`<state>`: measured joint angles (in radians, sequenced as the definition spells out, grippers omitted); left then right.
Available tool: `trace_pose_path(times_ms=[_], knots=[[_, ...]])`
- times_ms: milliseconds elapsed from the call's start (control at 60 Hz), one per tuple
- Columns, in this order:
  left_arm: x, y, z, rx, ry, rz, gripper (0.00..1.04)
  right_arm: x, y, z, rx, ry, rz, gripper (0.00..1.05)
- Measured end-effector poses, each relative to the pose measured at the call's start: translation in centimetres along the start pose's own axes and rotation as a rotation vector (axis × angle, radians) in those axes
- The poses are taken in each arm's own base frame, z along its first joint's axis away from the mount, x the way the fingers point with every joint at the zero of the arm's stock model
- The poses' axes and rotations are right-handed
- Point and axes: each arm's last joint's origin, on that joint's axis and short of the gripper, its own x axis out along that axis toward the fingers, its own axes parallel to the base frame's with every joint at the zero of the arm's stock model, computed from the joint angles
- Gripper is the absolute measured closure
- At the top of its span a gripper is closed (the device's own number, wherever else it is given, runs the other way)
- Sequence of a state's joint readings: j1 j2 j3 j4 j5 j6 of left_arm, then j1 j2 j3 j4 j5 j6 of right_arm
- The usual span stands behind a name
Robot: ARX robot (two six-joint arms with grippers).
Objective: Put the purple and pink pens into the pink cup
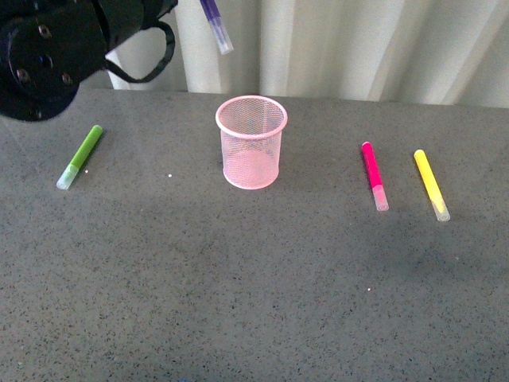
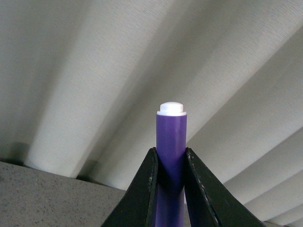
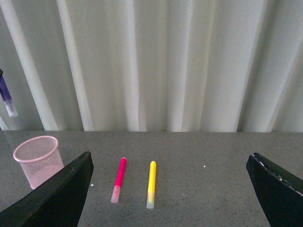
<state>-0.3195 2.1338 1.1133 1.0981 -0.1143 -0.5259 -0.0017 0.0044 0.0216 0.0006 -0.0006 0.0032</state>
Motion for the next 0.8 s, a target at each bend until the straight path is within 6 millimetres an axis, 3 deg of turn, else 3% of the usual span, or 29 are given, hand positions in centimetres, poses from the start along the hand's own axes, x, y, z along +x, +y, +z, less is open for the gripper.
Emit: trace_pose_path(times_ms=[167,366,616,799], knots=[[-1.3,0.0,-3.2,-0.002,0.002,-0.056,0.92,0.0,0.0,0.0,0.000,0.000,0.000,0.07],[-1.3,1.0,-5.4,0.012,0.030,-0.052,0.92,0.0,0.0,0.0,0.000,0.000,0.000,0.07],[-0.2,1.8,-7.1,0.017,0.036,-0.047,0.92,0.0,0.0,0.0,0.000,0.000,0.000,0.07],[0.5,1.7,-7.2,0.023,0.030,-0.069,0.92,0.0,0.0,0.0,0.000,0.000,0.000,0.07]])
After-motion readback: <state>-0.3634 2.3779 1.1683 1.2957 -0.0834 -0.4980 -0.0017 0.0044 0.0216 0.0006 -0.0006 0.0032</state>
